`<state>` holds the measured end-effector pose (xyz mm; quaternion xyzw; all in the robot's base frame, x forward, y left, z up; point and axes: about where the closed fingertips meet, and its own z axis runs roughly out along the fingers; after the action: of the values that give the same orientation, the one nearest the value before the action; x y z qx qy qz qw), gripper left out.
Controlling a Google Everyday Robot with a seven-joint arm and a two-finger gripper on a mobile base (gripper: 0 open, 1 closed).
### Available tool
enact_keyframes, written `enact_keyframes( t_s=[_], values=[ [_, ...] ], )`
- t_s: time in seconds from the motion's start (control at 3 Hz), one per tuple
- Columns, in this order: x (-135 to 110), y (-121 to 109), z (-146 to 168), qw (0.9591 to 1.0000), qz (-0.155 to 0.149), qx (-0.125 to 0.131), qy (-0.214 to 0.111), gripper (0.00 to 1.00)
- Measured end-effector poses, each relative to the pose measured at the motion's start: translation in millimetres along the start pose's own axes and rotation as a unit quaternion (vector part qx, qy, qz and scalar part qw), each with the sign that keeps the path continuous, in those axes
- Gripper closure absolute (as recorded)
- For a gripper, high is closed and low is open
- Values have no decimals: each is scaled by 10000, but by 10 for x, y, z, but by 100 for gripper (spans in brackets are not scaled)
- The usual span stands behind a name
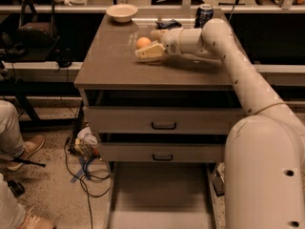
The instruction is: Pick orange from bottom drawer and place on counter
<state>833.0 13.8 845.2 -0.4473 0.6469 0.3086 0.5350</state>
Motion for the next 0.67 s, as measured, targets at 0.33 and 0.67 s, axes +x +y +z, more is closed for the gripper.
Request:
enact_keyframes(
  t_s=[0.33,0.67],
  values=[
    [-16,-70,-185,9996,80,250,-101,0],
    [-75,-148,-648,9962,110,829,-247,0]
  ],
)
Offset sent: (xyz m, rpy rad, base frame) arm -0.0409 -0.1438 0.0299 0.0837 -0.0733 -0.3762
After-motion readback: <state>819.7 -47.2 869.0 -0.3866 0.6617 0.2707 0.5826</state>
